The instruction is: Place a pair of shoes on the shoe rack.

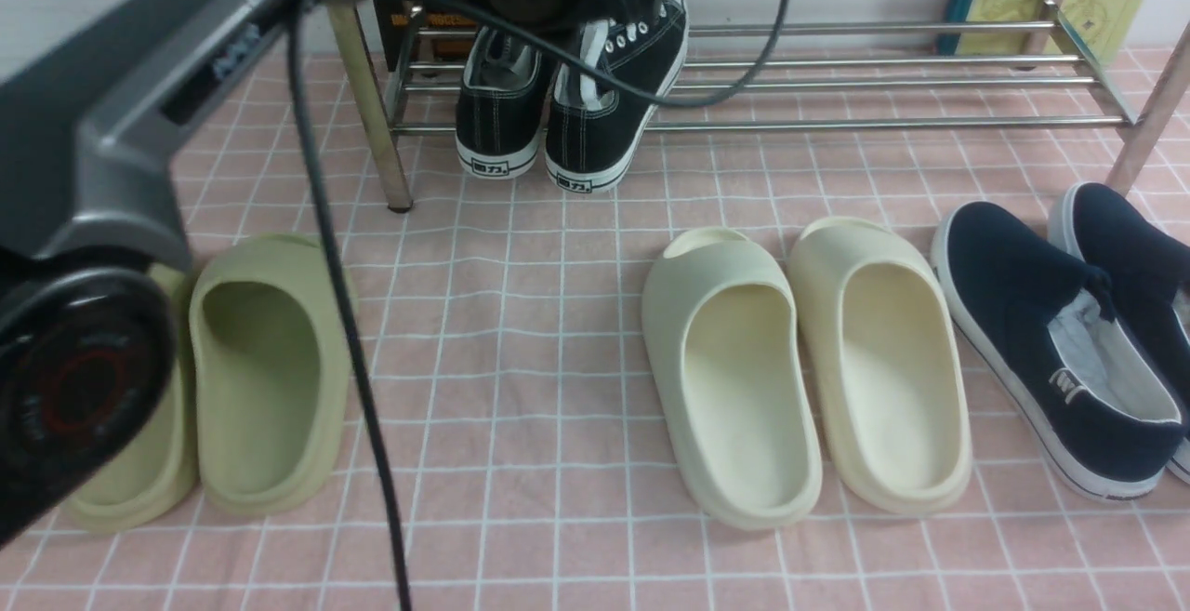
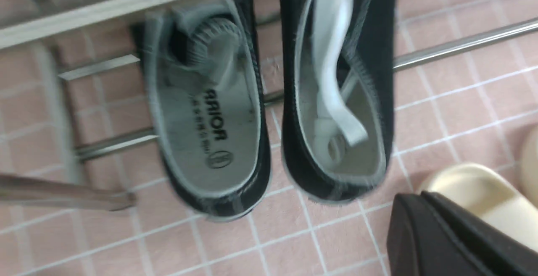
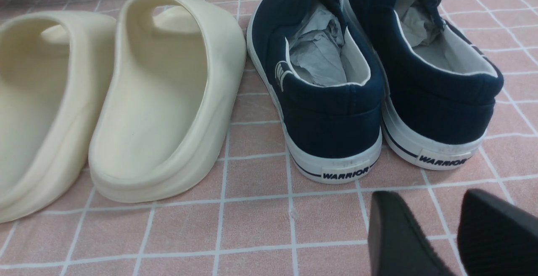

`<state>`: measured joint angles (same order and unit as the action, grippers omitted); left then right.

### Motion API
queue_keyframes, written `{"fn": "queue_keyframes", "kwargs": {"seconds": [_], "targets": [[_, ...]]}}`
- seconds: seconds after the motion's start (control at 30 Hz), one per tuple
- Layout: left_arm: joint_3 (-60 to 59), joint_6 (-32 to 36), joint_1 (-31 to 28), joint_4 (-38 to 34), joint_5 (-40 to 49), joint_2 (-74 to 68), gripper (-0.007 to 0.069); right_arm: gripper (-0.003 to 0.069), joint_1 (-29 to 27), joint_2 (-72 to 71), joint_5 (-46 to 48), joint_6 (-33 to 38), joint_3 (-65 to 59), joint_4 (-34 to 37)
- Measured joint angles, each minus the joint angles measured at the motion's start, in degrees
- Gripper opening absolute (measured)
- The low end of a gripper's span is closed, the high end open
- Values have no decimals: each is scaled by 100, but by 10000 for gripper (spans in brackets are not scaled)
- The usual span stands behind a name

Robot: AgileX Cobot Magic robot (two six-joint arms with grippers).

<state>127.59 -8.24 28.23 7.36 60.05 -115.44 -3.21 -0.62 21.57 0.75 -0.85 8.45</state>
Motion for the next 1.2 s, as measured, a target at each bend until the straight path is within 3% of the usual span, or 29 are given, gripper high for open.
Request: {"fn": "queue_keyframes", "kwargs": {"seconds": [0.17,0.37,0.5,0.87,1.2], "targets": [[-293,150,0,264,313,1332,22,239,0,0,0,0,0,0],[-1668,102,0,660,391,2803,22,239,0,0,0,0,0,0],[-3309,-184,0,855,259,4069,22,239,0,0,0,0,0,0],[-6363,-876,0,990,-649,7033,22,239,0,0,0,0,0,0],[-7176,-1123,0,1011,-719,7979,22,239,0,0,0,0,0,0]]}}
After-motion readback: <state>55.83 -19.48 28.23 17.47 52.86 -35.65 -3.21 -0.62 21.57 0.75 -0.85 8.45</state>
